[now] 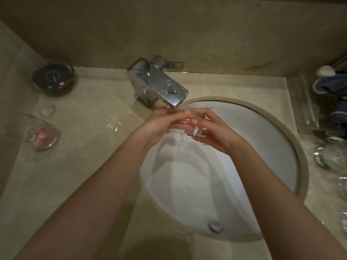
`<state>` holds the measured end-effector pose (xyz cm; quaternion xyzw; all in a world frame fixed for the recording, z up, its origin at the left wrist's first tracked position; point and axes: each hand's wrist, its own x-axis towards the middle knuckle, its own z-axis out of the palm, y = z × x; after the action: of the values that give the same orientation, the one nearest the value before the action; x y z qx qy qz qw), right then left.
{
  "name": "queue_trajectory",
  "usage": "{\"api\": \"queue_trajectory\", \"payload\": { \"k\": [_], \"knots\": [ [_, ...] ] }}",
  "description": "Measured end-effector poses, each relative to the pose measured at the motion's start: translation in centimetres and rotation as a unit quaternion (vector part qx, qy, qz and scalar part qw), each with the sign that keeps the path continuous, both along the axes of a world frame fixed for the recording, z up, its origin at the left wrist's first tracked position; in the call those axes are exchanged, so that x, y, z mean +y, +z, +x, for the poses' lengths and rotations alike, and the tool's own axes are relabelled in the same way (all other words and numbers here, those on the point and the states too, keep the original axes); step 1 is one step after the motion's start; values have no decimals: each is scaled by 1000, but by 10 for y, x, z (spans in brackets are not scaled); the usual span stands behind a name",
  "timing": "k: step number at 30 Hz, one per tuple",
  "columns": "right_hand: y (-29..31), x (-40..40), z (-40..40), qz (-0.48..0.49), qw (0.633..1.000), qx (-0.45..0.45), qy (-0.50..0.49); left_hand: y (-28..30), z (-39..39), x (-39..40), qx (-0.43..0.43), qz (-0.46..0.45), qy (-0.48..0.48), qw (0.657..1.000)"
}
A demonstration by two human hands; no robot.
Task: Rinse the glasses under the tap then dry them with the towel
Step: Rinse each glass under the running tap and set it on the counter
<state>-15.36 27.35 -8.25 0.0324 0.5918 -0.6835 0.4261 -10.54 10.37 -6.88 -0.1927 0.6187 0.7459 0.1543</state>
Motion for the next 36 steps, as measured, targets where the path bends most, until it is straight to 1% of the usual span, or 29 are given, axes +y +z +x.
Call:
{"api": "queue_trajectory", "payload": {
  "k": [1,3,4,5,6,8,9,11,12,13,15,17,18,20,21,22,24,25,26,27,28,29,30,31,32,33,34,35,36],
  "knots": [
    [-2,0,0,-12,1000,-17,-9,1,1,2,7,-12,-9,1000],
    [0,-7,1,-9,994,-102,-27,2,3,8,29,-17,-18,999],
    [2,-11,-1,19,989,-142,-33,2,3,11,36,-22,-24,999],
    [4,-15,-3,61,985,-160,-34,2,5,14,38,-28,-30,998],
    [6,-18,-4,102,982,-155,-32,0,5,15,38,-30,-30,998],
    [4,-24,-5,151,983,-92,-42,-2,5,15,21,-28,2,999],
    [2,-26,-2,156,985,-36,-58,-2,4,15,12,-21,31,999],
    [-5,-29,10,143,979,102,-101,-1,-3,17,9,-7,81,997],
    [-8,-30,16,128,973,147,-121,1,-5,17,11,-10,89,996],
    [-10,-30,21,113,970,163,-140,3,-7,18,14,-13,84,996],
    [-15,-31,18,123,972,128,-155,2,-6,17,41,-32,58,997],
    [-17,-27,6,164,978,32,-123,-6,-1,17,67,-92,27,993],
    [-17,-24,-1,157,982,-40,-96,-11,1,16,79,-121,17,989],
    [-17,-18,-11,105,978,-173,-47,-16,5,19,94,-173,-19,980],
    [-18,-16,-12,88,974,-207,-39,-19,5,21,101,-202,-41,973],
    [-19,-14,-11,80,973,-215,-36,-21,4,21,113,-229,-59,965],
    [-24,-21,-10,63,979,-181,-72,-20,1,21,119,-284,-90,947],
    [-27,-26,-8,55,983,-138,-111,-20,-2,20,113,-285,-84,948],
    [-30,-32,-3,57,984,-71,-154,-18,-4,20,105,-260,-60,958],
    [-32,-39,2,65,979,12,-192,-16,-6,20,96,-206,-14,974],
    [-33,-44,8,77,968,95,-219,-13,-9,19,77,-144,35,986],
    [-35,-49,12,82,955,157,-236,-8,-11,19,57,-93,62,992],
    [-36,-51,14,77,948,187,-248,-7,-14,18,43,-70,66,994],
    [-38,-51,15,73,949,186,-244,-9,-15,18,41,-84,54,994],
    [-39,-48,13,83,958,158,-224,-13,-14,16,50,-120,35,991],
    [-39,-44,9,89,973,95,-192,-17,-11,13,69,-167,13,983],
    [-38,-40,5,82,984,2,-158,-21,-7,12,87,-222,-16,971],
    [-36,-37,2,53,985,-97,-129,-26,-4,10,106,-291,-56,949],
    [-35,-35,0,25,978,-172,-115,-29,-2,9,119,-349,-104,924]
  ]
}}
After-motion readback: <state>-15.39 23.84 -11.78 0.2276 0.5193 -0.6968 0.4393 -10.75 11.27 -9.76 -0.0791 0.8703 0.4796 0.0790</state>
